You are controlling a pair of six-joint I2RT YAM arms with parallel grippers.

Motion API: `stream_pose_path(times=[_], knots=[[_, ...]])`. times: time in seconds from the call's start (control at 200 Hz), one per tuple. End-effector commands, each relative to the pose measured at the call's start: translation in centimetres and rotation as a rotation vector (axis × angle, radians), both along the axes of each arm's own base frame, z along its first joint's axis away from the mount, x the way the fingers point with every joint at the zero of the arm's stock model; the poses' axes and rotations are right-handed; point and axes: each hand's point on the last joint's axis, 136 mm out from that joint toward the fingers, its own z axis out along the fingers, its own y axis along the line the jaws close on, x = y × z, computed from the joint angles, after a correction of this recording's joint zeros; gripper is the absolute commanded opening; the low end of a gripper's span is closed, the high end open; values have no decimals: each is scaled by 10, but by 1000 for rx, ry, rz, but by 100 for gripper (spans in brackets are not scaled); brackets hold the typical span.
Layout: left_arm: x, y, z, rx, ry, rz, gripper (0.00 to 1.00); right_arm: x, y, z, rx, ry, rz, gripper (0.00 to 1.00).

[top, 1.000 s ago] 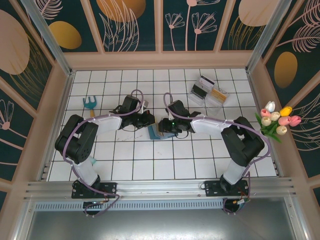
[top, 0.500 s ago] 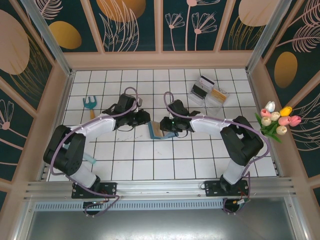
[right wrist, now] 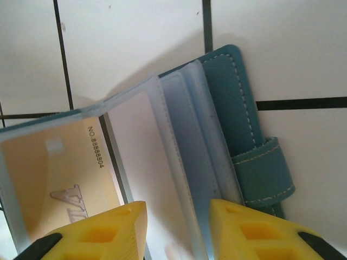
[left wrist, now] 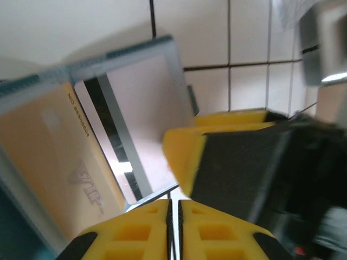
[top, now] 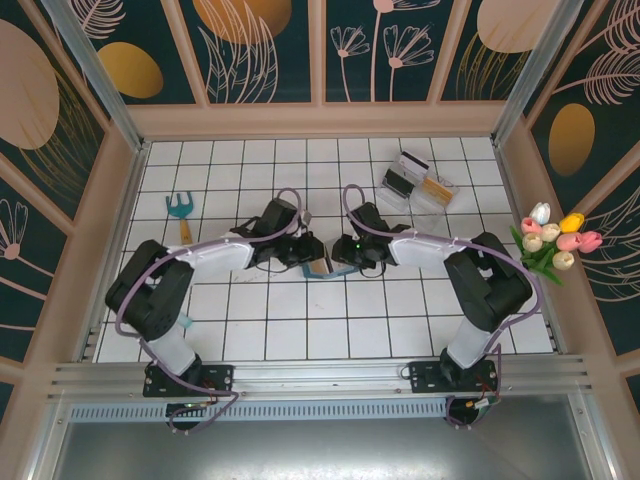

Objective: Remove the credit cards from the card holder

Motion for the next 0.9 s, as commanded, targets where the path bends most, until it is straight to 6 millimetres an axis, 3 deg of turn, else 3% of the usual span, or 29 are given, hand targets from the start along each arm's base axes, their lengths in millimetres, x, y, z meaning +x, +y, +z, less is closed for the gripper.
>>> stream_pose_path(times=[0.0, 0.23, 0.37, 0.45, 0.515, 0.621, 0.896], knots=[[6, -4, -14, 8, 47, 40, 12, 5, -7, 9, 6, -25, -38, 37], [5, -7, -28, 3, 89, 42, 7, 10, -10, 4, -53, -24, -19, 33], [1, 7, -46, 82, 96, 67, 6, 17, -24, 7, -146, -57, -23, 39], [-1, 11, -52, 101, 100, 68, 6, 17, -23, 8, -146, -61, 20, 48], [-3, 12, -55, 105, 103, 65, 6, 14, -21, 2, -154, -38, 73, 48], [-1, 10, -49, 81, 98, 71, 6, 12, -20, -2, -153, -27, 115, 47], [14, -10, -9, -69, 55, 102, 7, 11, -22, -12, -155, 8, 129, 40]])
